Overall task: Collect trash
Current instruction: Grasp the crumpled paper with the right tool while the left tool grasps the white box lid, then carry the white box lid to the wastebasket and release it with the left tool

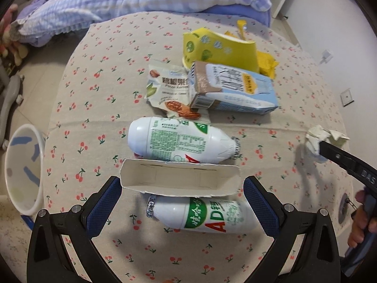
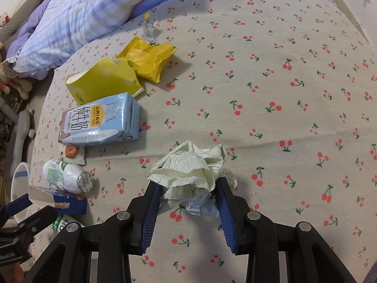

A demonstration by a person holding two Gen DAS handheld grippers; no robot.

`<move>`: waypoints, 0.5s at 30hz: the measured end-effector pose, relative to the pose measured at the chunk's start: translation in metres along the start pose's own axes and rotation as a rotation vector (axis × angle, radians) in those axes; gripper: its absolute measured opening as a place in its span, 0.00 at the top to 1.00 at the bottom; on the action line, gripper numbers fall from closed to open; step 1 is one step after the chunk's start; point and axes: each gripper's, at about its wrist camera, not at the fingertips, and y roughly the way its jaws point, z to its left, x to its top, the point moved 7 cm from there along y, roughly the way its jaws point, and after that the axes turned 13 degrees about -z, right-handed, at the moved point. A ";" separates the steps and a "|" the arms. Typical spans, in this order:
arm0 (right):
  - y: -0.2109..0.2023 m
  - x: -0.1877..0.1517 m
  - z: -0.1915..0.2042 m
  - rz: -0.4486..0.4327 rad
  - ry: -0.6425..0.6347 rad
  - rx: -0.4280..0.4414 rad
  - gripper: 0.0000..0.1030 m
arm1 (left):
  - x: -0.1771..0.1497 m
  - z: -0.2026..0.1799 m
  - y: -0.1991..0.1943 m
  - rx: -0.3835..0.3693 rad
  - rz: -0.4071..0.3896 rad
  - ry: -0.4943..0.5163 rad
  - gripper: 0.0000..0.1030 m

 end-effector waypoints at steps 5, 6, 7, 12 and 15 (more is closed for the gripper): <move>-0.001 -0.002 0.000 0.001 -0.008 -0.001 0.59 | 0.003 0.005 -0.001 -0.029 -0.019 -0.040 0.05; -0.002 -0.002 0.000 0.000 -0.008 -0.001 0.59 | 0.005 0.006 -0.002 -0.039 -0.026 -0.048 0.06; -0.002 -0.002 0.000 -0.001 -0.008 -0.001 0.59 | 0.006 0.007 -0.005 -0.051 -0.035 -0.058 0.06; -0.007 0.002 0.009 -0.018 -0.022 0.009 0.59 | 0.010 0.015 -0.017 -0.073 -0.064 -0.087 0.07; -0.011 0.005 0.019 -0.028 -0.032 0.021 0.59 | 0.013 0.025 -0.027 -0.081 -0.087 -0.107 0.07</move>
